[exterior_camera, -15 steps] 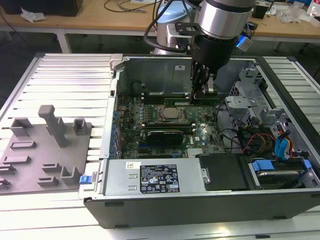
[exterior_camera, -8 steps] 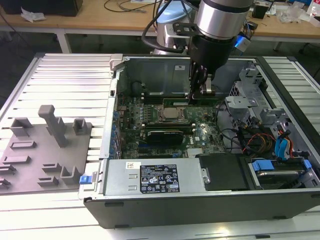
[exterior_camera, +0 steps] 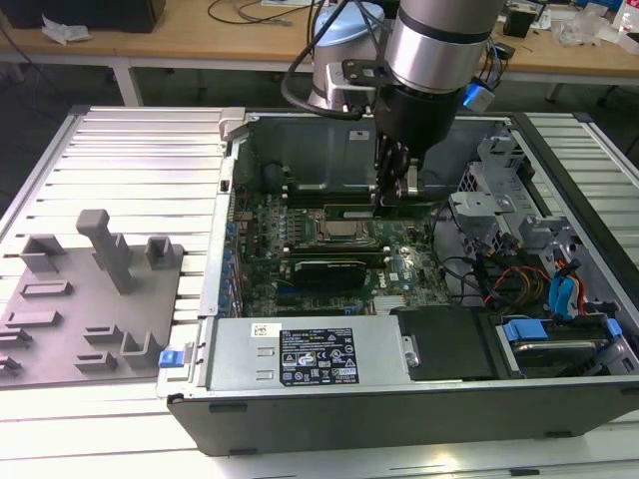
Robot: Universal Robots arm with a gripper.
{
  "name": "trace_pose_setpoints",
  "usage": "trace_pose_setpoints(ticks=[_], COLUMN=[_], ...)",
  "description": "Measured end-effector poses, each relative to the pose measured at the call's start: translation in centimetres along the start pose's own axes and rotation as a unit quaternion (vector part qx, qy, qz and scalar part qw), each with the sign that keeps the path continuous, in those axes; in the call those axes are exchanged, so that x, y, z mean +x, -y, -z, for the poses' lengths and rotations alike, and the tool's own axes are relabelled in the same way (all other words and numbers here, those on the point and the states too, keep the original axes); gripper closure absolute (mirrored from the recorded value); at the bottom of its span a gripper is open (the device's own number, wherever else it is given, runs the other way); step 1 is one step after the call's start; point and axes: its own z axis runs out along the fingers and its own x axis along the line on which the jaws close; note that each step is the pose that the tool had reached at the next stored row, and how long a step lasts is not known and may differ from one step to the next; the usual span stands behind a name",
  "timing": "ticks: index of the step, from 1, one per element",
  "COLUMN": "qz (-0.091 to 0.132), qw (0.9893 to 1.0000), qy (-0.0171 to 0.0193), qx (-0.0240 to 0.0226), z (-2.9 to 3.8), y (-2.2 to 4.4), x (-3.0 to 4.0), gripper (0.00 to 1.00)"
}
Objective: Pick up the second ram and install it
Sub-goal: 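Insert the second ram into the second slot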
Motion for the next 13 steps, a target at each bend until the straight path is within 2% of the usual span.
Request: trace_pose_setpoints(ticks=[13], qz=[0.0], qw=[1.0], qy=[0.0], qx=[0.0], z=[-1.15], y=[0.05], x=[0.04], gripper=[0.87])
